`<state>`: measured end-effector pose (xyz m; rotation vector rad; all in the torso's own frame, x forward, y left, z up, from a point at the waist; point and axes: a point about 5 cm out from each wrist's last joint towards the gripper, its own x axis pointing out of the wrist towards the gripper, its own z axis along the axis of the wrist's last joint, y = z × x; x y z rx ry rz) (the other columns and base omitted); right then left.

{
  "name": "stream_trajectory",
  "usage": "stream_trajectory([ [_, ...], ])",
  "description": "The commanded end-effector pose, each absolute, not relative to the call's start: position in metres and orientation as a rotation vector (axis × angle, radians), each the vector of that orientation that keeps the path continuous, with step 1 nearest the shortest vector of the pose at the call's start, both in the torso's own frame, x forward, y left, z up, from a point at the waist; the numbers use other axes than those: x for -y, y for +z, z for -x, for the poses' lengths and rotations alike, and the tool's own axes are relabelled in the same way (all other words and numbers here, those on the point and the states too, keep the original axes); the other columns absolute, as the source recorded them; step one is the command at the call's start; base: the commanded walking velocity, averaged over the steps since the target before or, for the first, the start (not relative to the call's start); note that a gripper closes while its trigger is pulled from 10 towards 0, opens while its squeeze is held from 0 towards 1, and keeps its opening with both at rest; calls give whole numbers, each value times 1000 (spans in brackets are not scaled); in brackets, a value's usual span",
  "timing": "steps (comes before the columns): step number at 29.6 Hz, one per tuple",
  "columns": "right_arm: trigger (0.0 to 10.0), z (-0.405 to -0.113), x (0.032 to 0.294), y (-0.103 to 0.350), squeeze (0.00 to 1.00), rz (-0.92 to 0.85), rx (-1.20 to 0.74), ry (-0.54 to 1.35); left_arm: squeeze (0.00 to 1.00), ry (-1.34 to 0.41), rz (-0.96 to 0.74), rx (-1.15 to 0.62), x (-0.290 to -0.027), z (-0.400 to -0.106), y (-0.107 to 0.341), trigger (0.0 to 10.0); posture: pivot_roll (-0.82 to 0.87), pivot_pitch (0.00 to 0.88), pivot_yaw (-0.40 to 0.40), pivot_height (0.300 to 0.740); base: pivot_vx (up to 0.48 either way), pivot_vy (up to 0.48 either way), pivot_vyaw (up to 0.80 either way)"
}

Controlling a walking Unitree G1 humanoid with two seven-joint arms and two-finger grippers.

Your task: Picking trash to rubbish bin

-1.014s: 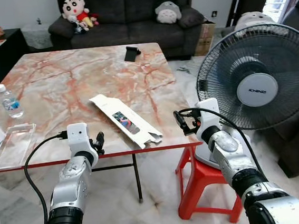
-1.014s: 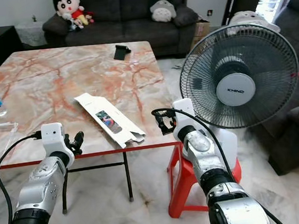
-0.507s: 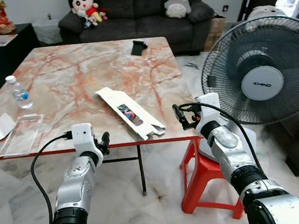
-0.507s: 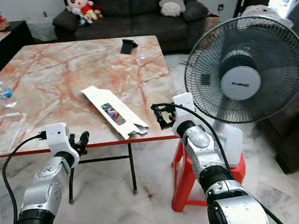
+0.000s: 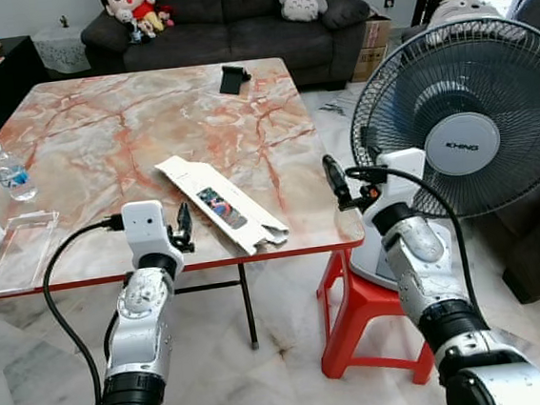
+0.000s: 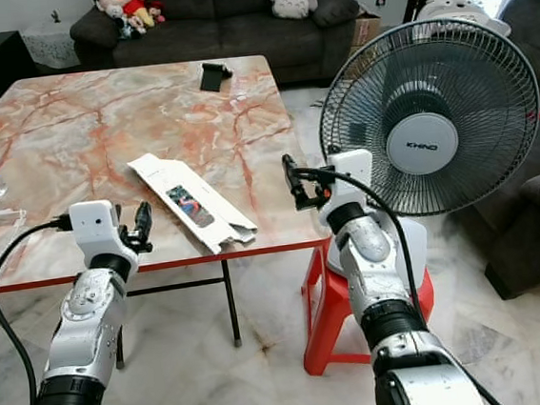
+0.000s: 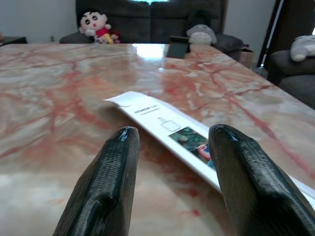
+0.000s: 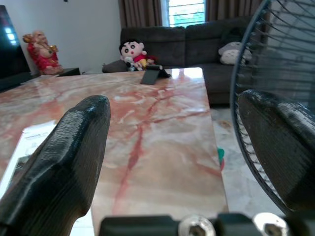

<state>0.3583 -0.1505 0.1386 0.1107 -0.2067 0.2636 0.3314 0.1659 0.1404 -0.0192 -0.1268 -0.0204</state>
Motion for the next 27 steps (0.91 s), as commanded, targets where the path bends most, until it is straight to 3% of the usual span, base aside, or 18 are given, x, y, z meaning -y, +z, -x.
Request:
stream_trajectory([
  [1,10000,-357,149,144,0,-112,231,274,0,-37,-5,157,-162,-332,147,10000,-10,94,-29,740,0,0,0],
  [11,10000,-350,146,140,0,-107,211,305,0,-113,162,-14,-147,-338,124,10000,-20,121,-40,740,0,0,0],
  [12,10000,-350,146,140,0,-107,211,306,682,-110,180,-35,-146,-338,122,10000,-23,122,-38,740,0,0,0],
  [13,10000,-349,146,140,0,-107,211,307,1000,-101,200,-48,-146,-338,121,10000,-24,123,-38,740,0,0,0],
  [23,10000,-345,146,138,0,-107,196,317,1000,-113,308,-114,-144,-337,123,10000,-23,126,-38,740,0,0,0],
  [24,10000,-345,145,138,0,-107,194,320,180,-127,313,-138,-142,-338,122,10000,-23,123,-38,740,0,0,0],
  [25,10000,-345,145,138,0,-107,193,321,0,-136,322,-152,-140,-338,121,10000,-23,123,-38,740,0,0,0],
  [27,10000,-344,144,138,0,-107,191,324,0,-151,352,-182,-135,-340,119,10000,-23,123,-38,740,0,0,0],
])
